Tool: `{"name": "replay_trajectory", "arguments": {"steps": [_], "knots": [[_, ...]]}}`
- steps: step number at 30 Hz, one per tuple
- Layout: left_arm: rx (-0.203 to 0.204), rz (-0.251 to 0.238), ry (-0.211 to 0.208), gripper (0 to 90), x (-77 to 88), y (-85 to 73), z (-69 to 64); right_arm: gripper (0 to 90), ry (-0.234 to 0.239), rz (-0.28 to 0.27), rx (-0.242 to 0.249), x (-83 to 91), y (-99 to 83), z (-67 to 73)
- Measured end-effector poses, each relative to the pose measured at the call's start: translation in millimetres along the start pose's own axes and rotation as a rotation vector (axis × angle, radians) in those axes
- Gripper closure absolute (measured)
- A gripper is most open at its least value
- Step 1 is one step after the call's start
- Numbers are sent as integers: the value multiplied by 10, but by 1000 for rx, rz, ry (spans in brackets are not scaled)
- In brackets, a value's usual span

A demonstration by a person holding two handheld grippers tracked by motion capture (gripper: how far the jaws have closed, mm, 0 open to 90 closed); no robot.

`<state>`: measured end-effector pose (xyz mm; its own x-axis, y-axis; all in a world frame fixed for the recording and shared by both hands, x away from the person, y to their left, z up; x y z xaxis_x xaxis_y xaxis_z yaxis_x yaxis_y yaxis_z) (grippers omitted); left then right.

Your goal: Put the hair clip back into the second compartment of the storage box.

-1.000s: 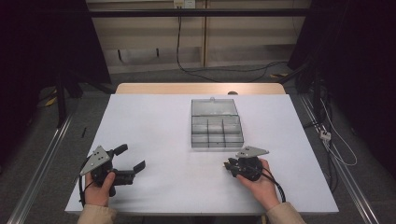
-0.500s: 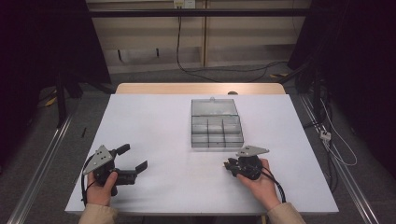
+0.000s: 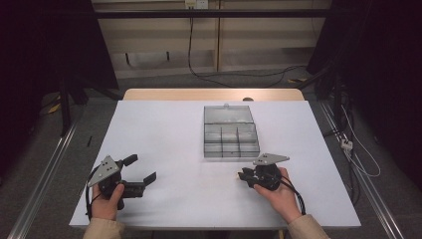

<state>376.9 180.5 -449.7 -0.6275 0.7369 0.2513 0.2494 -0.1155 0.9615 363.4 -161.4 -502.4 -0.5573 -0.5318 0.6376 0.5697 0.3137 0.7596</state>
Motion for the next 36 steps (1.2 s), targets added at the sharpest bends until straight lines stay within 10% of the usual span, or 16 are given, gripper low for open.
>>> {"name": "replay_trajectory", "arguments": {"steps": [36], "knots": [[0, 6, -9, 30, -13, -13, -6, 739, 63, -50, -18, 113, 408, -34]]}}
Point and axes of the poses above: each handheld gripper's, and its own axes: x roughly backward along the jaws, y roughly out of its top, z roughly to its left, the point moved 8 cm from there along -x, roughly forward along the jaws
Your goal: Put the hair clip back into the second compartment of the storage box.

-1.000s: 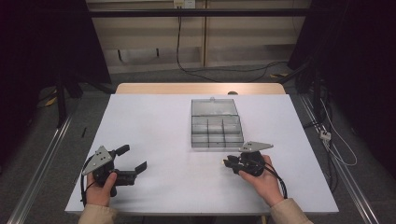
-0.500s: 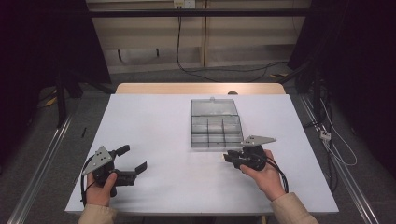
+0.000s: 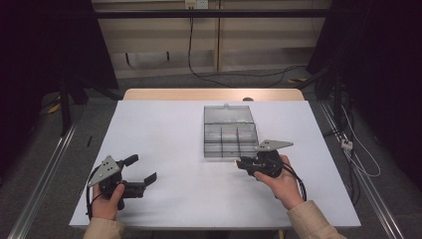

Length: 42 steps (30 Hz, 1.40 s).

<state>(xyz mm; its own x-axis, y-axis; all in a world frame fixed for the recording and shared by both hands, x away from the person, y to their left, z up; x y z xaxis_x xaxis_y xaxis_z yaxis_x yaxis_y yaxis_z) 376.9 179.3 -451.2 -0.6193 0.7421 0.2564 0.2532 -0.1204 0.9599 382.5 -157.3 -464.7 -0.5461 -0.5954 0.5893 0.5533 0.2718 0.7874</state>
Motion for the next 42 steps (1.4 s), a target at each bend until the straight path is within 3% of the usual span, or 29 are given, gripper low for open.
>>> {"name": "replay_trajectory", "arguments": {"steps": [42], "knots": [[1, 0, -6, 30, -7, 5, -8, 738, 4, -29, 17, -54, 368, -91]]}}
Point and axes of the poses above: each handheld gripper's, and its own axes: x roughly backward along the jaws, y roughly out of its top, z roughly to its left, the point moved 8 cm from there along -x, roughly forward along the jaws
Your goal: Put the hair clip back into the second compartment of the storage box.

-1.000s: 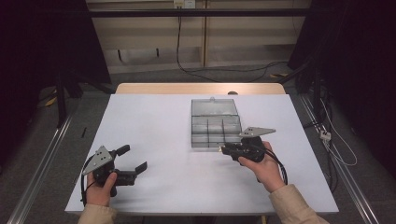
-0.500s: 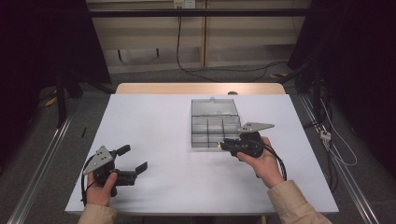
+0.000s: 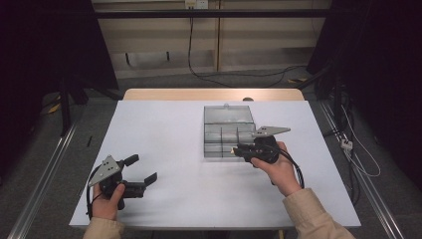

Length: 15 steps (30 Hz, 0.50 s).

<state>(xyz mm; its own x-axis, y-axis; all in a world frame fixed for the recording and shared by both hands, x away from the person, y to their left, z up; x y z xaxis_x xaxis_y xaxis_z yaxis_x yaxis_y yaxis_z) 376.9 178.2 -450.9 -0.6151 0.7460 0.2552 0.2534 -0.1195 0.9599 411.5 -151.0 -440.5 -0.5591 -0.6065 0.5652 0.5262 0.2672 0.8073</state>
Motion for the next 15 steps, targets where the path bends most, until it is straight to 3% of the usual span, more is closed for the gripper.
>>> {"name": "replay_trajectory", "arguments": {"steps": [15], "knots": [[-2, 5, -4, 30, -5, -5, -4, 738, -16, -5, 0, -19, 92, -87]]}}
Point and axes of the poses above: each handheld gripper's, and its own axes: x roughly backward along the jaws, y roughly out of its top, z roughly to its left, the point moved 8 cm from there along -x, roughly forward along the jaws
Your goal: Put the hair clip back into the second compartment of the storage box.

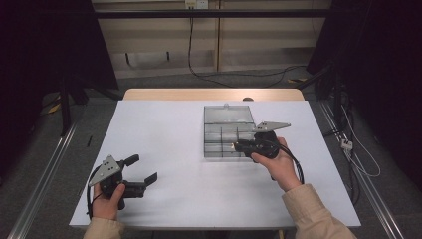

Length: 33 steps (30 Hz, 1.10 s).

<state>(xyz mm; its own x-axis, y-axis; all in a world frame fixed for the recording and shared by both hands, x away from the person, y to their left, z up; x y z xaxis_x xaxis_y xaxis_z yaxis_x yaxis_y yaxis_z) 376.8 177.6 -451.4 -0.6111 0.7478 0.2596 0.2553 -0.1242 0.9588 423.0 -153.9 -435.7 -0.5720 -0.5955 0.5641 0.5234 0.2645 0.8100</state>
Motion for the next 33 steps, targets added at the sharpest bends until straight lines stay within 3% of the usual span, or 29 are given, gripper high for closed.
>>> {"name": "replay_trajectory", "arguments": {"steps": [33], "knots": [[2, 1, -6, 30, -4, -6, 0, 738, -16, -2, 13, -119, 172, -120]]}}
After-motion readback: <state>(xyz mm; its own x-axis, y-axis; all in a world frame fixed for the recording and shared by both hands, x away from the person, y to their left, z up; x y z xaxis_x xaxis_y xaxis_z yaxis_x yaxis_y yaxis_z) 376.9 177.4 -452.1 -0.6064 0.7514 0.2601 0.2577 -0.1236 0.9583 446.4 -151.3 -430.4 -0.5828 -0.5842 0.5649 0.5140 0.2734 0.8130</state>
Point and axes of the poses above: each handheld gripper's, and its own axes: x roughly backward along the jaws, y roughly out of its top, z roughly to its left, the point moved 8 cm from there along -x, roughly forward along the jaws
